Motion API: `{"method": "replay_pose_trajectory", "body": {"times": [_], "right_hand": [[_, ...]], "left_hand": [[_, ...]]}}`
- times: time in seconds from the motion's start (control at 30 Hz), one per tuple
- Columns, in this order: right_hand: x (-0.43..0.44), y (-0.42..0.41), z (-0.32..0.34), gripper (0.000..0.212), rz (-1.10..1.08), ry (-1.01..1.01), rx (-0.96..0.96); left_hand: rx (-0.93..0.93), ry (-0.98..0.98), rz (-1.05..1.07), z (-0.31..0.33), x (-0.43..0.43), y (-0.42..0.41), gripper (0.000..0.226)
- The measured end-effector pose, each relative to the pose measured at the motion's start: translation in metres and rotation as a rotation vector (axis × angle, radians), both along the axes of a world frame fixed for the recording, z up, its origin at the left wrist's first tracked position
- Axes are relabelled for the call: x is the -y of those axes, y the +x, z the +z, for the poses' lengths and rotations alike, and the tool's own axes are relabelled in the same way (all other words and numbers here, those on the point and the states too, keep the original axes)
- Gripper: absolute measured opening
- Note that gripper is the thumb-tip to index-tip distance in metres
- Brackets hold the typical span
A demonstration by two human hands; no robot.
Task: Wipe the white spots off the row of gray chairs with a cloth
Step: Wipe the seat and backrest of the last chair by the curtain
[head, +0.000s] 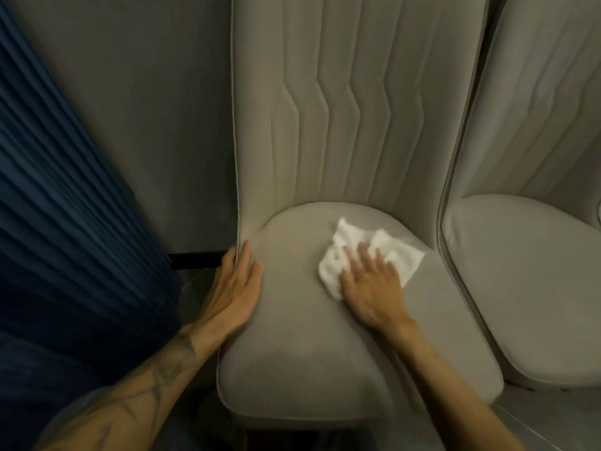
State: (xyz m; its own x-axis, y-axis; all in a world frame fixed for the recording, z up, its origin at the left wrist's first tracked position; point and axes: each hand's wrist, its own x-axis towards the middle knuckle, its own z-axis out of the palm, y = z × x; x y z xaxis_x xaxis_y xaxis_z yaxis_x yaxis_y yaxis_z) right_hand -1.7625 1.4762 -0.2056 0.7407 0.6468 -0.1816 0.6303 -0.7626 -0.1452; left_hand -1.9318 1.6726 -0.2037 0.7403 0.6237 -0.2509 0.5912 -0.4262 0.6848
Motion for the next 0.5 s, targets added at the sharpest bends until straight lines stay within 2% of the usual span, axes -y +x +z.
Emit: {"method": "replay_pose_trajectory", "body": {"times": [0.07, 0.17, 0.3, 0.37, 0.43, 0.5], "right_hand": [[-0.004, -0.052, 0.001, 0.074, 0.117, 0.039, -0.025], [0.002, -0.110, -0.004, 0.061, 0.241, 0.220, 0.004], [0.007, -0.144, -0.005, 0.063, 0.366, 0.240, -0.058], [0.008, -0.144, -0.005, 0.064, 0.365, 0.292, -0.158], [0.007, -0.139, 0.004, 0.062, 0.315, 0.445, -0.258], [0.008, -0.131, 0.010, 0.060, 0.209, 0.577, -0.314]], "left_hand": [[-0.005, 0.018, 0.002, 0.003, 0.004, -0.004, 0.062], [0.007, 0.054, -0.002, 0.009, 0.011, -0.012, 0.059], [-0.014, 0.149, -0.076, 0.014, 0.020, -0.006, 0.045], [-0.020, 0.277, -0.122, 0.011, 0.021, -0.003, 0.036], [-0.001, 0.393, -0.187, 0.005, 0.016, 0.000, 0.032], [0.010, 0.405, -0.214, 0.001, 0.009, 0.000, 0.035]]}}
